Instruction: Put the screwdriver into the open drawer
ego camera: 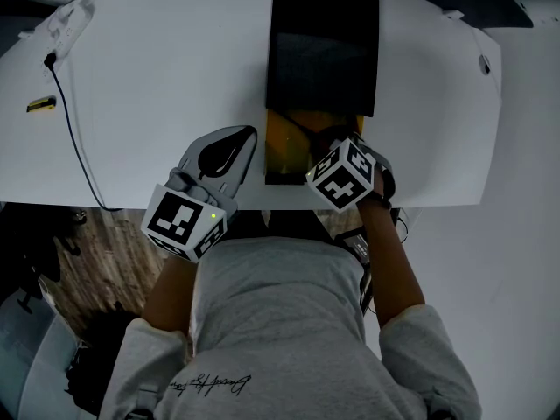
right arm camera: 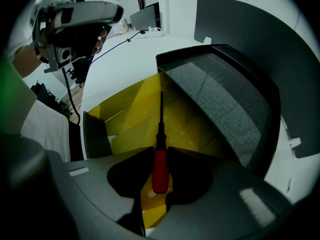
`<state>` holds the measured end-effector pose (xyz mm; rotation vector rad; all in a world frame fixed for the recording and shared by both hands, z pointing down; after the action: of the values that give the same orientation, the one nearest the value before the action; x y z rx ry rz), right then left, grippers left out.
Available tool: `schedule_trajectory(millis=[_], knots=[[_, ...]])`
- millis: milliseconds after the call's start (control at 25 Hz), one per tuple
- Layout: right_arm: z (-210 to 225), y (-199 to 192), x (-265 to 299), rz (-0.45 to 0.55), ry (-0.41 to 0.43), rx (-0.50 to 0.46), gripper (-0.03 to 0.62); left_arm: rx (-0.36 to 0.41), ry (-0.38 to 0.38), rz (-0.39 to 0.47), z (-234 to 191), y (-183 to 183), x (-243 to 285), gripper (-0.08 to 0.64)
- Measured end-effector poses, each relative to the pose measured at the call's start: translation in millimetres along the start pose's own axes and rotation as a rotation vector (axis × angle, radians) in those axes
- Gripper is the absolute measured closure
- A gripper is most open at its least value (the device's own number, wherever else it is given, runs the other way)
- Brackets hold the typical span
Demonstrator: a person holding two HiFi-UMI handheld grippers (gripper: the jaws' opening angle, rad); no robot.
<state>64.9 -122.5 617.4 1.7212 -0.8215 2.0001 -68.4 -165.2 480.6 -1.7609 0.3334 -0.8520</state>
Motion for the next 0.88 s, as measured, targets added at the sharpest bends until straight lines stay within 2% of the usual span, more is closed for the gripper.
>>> schedule_trajectory(millis=[560, 880], knots=[[0.0, 0.7, 0.6, -0.024, 0.007, 0.0, 0.48, -0.004, 0.001, 0.008, -2.9, 2.6, 0.6, 0.56], [-0.1, 0.5, -3.4, -0.015, 0.026, 0.022, 0.445, -0.001, -0.001, 0.008, -2.2, 2.4, 1.7, 0.56]])
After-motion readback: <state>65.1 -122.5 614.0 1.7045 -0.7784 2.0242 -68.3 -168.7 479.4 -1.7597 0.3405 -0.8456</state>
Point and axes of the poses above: the fingertips, and each gripper's own axes: x forward along the fingers, z to its right, y out of its top, the point moved 1 cm from there along -x, backward along the fingers, and after that the axes turned 15 degrees about x, right-handed, at the moved point
